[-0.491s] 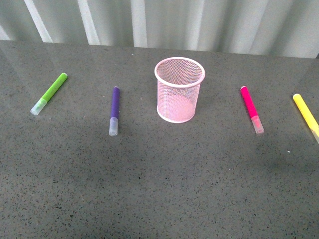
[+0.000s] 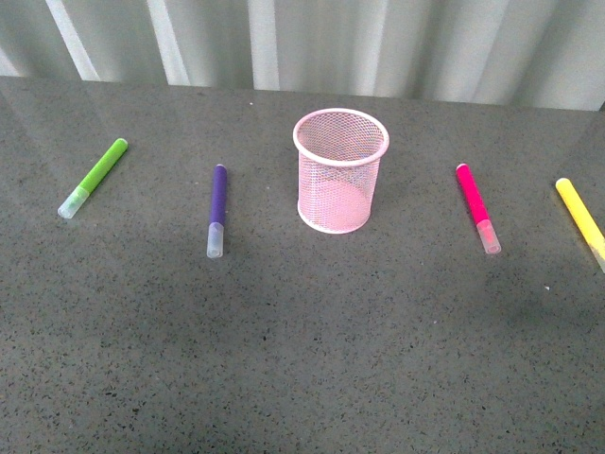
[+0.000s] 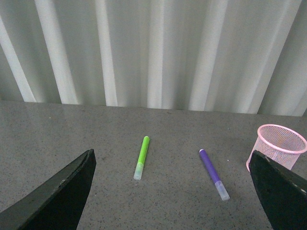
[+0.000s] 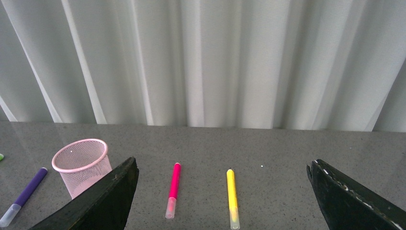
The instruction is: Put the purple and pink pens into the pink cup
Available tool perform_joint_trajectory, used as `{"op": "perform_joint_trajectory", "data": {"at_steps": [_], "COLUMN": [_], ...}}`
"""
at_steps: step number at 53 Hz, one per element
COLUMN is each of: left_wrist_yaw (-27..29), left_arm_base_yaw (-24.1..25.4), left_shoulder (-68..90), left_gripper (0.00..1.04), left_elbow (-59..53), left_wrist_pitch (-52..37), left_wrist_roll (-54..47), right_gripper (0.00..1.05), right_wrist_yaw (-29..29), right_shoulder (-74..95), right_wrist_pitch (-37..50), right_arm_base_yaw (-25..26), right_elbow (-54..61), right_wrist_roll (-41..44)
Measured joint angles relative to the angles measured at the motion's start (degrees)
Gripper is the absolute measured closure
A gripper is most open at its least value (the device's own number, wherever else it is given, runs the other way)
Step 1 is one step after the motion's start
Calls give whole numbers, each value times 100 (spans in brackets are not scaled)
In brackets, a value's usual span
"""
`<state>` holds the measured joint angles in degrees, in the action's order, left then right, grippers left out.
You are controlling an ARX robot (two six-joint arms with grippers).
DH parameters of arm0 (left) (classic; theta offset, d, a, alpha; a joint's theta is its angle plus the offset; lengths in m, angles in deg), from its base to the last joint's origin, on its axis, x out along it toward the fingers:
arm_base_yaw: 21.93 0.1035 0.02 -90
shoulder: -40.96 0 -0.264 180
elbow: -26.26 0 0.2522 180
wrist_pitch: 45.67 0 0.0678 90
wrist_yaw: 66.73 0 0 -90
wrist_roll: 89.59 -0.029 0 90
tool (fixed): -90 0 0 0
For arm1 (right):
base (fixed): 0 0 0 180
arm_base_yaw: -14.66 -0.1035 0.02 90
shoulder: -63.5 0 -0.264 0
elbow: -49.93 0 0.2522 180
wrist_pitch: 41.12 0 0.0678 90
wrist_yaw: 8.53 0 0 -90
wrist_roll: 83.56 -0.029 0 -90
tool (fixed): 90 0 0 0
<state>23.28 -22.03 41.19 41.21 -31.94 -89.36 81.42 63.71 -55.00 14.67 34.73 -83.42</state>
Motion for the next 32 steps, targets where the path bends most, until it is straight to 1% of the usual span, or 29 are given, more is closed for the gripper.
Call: {"op": "perform_joint_trajectory", "data": {"at_steps": [32], "left_wrist_yaw": [0], "left_arm_base_yaw": [0], "left_shoulder": [0], "left_gripper": [7], "left_elbow": [0], "left_wrist_pitch": [0], "left_wrist_roll": [0], "right_gripper": [7], "right_wrist_yaw": [0], "right_shoulder": [0], "right_wrist_pitch": [2], "right_arm_base_yaw": [0], "right_elbow": [0], "right_wrist_roll": [0]}}
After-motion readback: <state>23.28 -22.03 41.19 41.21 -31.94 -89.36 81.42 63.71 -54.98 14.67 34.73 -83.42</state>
